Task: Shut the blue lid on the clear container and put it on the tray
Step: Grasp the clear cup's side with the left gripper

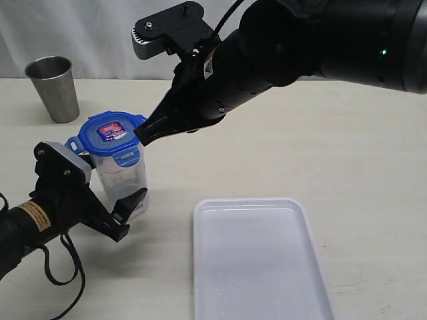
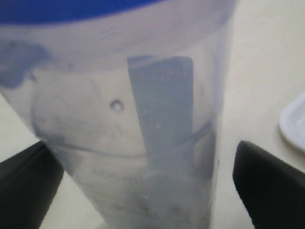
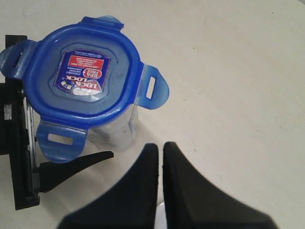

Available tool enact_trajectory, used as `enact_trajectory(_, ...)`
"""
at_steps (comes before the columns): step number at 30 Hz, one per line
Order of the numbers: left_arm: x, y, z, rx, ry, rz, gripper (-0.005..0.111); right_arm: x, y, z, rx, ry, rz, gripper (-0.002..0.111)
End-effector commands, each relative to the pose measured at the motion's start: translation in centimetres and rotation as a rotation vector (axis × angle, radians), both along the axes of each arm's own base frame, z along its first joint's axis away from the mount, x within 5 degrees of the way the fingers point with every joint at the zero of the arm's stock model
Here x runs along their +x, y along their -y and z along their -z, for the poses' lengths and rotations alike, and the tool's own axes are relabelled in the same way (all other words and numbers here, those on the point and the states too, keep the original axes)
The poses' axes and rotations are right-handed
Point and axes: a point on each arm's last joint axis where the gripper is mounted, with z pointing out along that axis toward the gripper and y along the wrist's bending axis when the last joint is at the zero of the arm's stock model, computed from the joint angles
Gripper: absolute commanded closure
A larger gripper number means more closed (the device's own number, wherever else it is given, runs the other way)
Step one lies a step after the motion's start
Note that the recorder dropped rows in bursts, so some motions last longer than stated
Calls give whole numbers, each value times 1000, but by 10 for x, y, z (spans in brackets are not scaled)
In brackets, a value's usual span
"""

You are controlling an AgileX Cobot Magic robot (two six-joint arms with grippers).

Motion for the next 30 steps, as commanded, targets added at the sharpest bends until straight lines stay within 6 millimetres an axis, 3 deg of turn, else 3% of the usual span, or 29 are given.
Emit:
enact_trajectory(1, 2, 2, -2, -16, 21, 2, 11, 0, 3, -4, 2, 21, -3, 104)
enact_trajectory(30, 11, 4, -8, -39, 67, -15, 11, 2, 0, 5, -1, -4, -3, 104)
